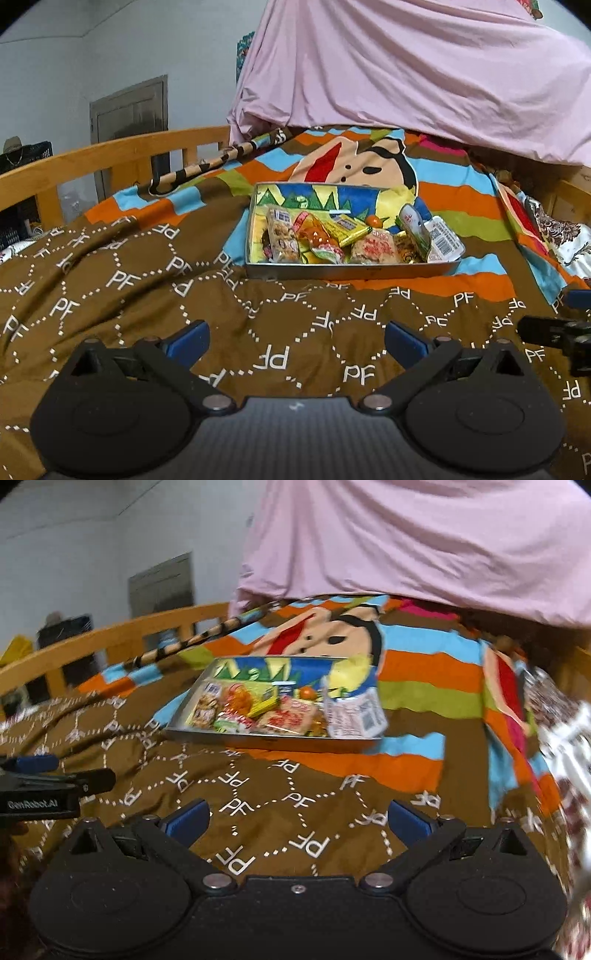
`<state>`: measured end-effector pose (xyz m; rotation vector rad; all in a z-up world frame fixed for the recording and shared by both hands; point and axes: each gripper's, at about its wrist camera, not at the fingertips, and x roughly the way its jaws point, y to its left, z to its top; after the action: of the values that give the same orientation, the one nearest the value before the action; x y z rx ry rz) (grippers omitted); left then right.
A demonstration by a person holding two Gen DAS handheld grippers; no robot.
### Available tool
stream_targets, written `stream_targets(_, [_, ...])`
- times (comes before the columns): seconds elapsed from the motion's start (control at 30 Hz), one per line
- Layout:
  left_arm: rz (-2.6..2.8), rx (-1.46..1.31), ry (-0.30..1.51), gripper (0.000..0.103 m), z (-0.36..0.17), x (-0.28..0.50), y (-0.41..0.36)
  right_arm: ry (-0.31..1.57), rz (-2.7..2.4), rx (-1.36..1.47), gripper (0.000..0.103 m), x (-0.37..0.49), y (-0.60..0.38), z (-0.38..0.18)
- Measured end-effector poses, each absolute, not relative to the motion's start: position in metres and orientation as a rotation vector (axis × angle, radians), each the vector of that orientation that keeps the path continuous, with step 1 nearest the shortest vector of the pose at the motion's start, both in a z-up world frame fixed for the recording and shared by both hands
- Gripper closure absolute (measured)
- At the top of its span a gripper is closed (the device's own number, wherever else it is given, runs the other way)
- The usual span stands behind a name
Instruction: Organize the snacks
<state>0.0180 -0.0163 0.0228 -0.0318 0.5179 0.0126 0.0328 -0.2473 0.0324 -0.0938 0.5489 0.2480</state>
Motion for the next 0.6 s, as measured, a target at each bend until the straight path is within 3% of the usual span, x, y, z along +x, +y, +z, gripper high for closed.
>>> stream_targets(0.13, [0.035, -0.060, 0.529, 0.000, 0.016, 0.024, -0.016, 0.519, 0.257, -0.153, 0.001, 0.044, -0.246, 0.020])
stream_targets(0.6, [0.081, -0.096, 0.537, 0.000, 0.002, 0.035, -0.020, 0.499, 0.191, 0.063, 0.001, 0.052, -0.268, 0.010])
